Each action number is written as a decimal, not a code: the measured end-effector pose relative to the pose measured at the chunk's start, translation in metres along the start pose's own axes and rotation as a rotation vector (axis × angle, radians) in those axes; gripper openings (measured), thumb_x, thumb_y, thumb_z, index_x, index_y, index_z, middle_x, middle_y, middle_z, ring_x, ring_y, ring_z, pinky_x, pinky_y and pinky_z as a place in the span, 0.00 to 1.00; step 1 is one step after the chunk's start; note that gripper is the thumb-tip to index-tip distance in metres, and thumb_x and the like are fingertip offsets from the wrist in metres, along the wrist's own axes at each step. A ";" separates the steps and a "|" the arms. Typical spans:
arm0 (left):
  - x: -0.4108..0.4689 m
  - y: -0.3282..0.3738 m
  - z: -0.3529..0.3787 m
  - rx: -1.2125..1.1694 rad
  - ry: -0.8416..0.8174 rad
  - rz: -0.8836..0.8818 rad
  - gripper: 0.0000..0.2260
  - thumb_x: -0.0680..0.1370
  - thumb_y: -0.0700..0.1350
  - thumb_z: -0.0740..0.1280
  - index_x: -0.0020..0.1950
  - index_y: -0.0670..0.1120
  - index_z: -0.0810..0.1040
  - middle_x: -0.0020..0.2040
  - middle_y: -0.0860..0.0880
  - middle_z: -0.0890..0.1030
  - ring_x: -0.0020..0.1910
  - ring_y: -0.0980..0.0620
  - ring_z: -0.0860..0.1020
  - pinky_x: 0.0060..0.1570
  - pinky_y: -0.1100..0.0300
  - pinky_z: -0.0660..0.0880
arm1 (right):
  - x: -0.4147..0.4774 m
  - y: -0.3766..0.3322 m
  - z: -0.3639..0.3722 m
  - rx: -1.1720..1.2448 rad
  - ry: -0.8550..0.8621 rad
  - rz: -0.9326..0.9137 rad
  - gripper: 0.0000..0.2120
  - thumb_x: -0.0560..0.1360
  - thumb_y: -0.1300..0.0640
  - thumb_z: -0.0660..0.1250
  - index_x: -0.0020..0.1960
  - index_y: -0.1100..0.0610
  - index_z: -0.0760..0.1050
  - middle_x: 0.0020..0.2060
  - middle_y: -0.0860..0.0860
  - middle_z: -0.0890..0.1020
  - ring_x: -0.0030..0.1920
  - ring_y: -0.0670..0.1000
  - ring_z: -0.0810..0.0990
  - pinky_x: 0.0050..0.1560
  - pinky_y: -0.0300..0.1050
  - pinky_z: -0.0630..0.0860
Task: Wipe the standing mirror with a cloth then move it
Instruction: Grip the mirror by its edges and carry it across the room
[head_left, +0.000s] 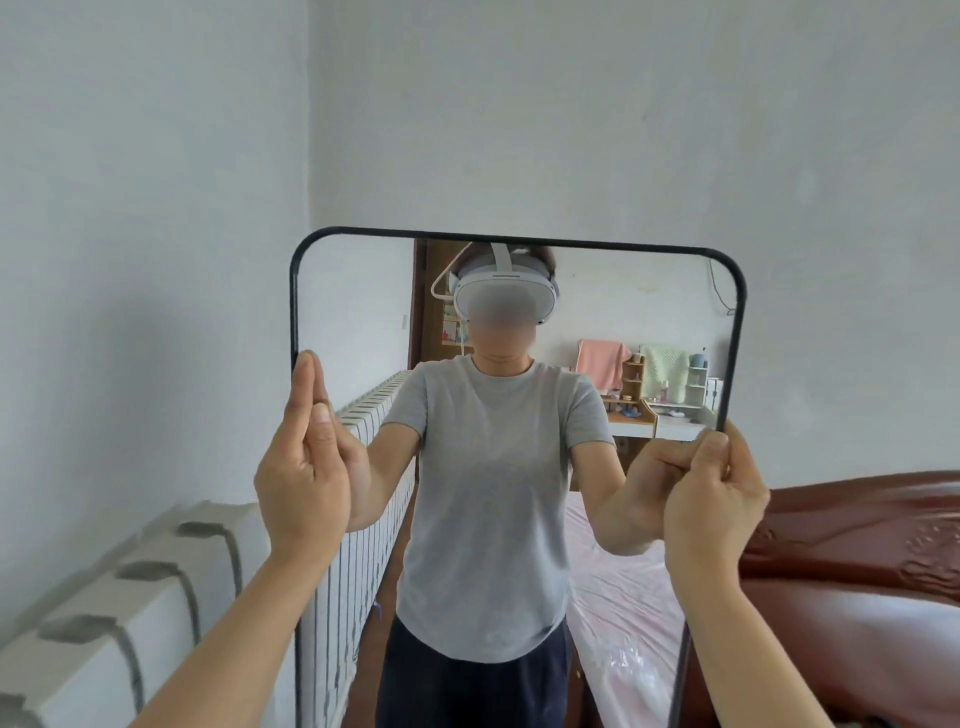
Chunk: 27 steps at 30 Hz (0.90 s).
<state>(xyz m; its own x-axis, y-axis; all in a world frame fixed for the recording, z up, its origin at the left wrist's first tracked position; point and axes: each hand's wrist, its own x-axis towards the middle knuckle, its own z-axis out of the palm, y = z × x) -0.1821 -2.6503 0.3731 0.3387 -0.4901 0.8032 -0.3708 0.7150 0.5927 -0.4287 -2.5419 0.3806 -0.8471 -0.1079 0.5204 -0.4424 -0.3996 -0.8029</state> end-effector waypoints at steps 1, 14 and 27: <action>0.004 -0.007 0.011 -0.012 -0.005 -0.002 0.18 0.82 0.43 0.55 0.72 0.53 0.61 0.54 0.59 0.71 0.46 0.55 0.72 0.42 0.74 0.63 | 0.005 0.006 0.009 -0.002 0.004 -0.008 0.07 0.80 0.55 0.55 0.46 0.52 0.70 0.41 0.50 0.74 0.44 0.48 0.71 0.48 0.44 0.69; 0.057 -0.061 0.118 -0.060 -0.065 -0.010 0.18 0.83 0.44 0.53 0.70 0.60 0.57 0.61 0.61 0.69 0.53 0.58 0.72 0.50 0.69 0.67 | 0.067 0.063 0.096 0.017 0.044 -0.023 0.08 0.80 0.59 0.54 0.47 0.53 0.70 0.39 0.48 0.73 0.43 0.48 0.70 0.46 0.41 0.68; 0.074 -0.107 0.194 0.011 -0.052 -0.007 0.17 0.82 0.45 0.53 0.68 0.62 0.59 0.55 0.60 0.73 0.47 0.56 0.74 0.42 0.75 0.65 | 0.114 0.130 0.162 0.030 -0.033 0.043 0.09 0.81 0.56 0.54 0.49 0.53 0.72 0.44 0.49 0.75 0.47 0.49 0.72 0.51 0.45 0.70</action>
<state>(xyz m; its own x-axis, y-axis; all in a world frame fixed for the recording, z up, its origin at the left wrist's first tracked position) -0.2852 -2.8600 0.3806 0.2960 -0.5201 0.8012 -0.3783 0.7063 0.5983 -0.5354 -2.7539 0.3828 -0.8546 -0.1557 0.4955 -0.3964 -0.4209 -0.8159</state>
